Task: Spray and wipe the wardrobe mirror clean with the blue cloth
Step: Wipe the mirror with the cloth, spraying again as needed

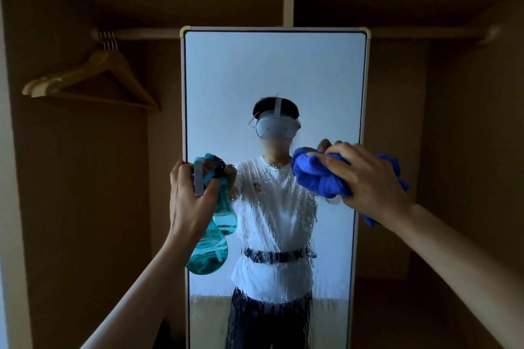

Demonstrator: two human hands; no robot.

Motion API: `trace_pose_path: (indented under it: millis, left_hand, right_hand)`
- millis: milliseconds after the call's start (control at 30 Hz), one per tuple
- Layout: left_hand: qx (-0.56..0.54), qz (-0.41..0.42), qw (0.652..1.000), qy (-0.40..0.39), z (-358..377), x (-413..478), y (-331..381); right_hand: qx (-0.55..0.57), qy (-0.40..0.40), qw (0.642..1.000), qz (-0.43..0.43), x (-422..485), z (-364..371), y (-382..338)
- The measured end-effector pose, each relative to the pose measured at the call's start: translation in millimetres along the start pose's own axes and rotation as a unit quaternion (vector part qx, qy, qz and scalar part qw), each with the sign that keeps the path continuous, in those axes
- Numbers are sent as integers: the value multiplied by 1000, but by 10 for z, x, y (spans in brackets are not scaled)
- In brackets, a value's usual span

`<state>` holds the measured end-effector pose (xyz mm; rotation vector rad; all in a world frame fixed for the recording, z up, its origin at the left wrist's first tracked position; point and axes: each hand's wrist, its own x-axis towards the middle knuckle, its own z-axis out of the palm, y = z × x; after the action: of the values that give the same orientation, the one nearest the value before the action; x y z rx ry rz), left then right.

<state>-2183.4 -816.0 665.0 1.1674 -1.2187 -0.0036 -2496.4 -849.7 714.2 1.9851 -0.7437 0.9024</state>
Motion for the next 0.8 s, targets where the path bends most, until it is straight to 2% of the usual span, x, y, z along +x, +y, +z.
trace_pose_path:
  millis: [133,200,300,367,500,800]
  left_hand:
    - [-20,-12,1000,-8,-82,-1,30]
    - [-28,-14,999,-12,-128,11,31]
    - [-37,-14,999,-23,-189,44,38]
    - [-45,-14,999,-27,-221,75,47]
    - [-70,-7,997,-40,-276,153,67]
    - [-100,-18,993,-54,-355,219,56]
  right_hand:
    - [-2,19,999,47,93,-37,-117]
    - [36,42,990,131,196,-79,-176]
    - [122,91,951,269,334,-159,-195]
    - [106,114,937,312,386,-215,-181]
    - [38,134,921,363,406,-241,-170]
    - [27,138,903,406,504,-148,-233]
